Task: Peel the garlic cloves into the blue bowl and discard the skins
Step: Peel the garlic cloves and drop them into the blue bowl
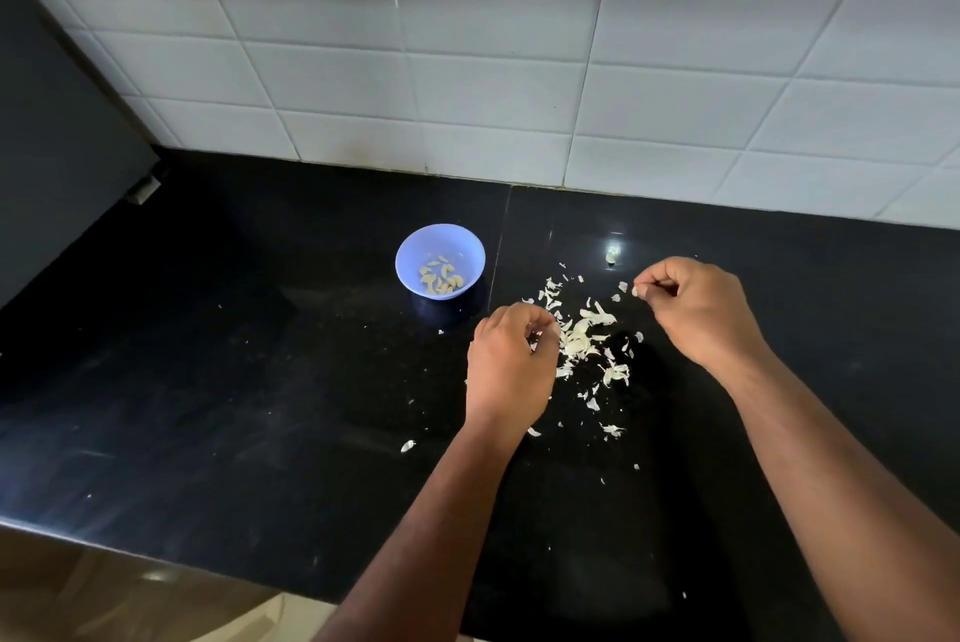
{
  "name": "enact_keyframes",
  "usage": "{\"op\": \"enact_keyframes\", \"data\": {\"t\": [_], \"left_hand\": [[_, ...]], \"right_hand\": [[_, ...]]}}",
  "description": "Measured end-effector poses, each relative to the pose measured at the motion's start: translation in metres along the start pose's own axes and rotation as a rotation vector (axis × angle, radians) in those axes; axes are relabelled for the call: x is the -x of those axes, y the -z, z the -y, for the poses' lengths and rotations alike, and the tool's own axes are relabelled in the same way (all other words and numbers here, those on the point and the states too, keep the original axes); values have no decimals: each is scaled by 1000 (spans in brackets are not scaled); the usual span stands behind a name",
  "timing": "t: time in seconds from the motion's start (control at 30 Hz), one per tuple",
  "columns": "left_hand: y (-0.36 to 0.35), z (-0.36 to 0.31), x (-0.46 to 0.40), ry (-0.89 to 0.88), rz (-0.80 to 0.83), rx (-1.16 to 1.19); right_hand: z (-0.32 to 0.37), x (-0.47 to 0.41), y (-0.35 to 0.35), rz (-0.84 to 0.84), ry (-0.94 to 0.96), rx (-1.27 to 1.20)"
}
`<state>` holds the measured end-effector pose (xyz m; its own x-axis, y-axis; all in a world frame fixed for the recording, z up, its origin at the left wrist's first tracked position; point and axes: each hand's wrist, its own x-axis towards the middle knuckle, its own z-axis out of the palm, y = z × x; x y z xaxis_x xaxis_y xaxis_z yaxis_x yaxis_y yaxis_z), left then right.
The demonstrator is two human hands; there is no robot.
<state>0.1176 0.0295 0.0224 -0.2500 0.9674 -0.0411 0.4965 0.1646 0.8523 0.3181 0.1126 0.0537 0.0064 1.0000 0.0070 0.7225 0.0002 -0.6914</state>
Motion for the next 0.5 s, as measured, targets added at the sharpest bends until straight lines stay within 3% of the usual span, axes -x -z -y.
{"op": "enact_keyframes", "data": {"t": [0.2,0.27,0.4,0.5], "left_hand": [[-2,-4,1,1,30,36],[-1,-7,1,39,55,63],[-6,-13,-2,170,138,290],[-7,-17,-3,254,193,472]], "right_hand": [[-24,9,-29,100,-33,191],[-20,11,-26,78,-101,15],[7,34,-25,174,-278,-653],[21,49,-27,243,-299,-811]]}}
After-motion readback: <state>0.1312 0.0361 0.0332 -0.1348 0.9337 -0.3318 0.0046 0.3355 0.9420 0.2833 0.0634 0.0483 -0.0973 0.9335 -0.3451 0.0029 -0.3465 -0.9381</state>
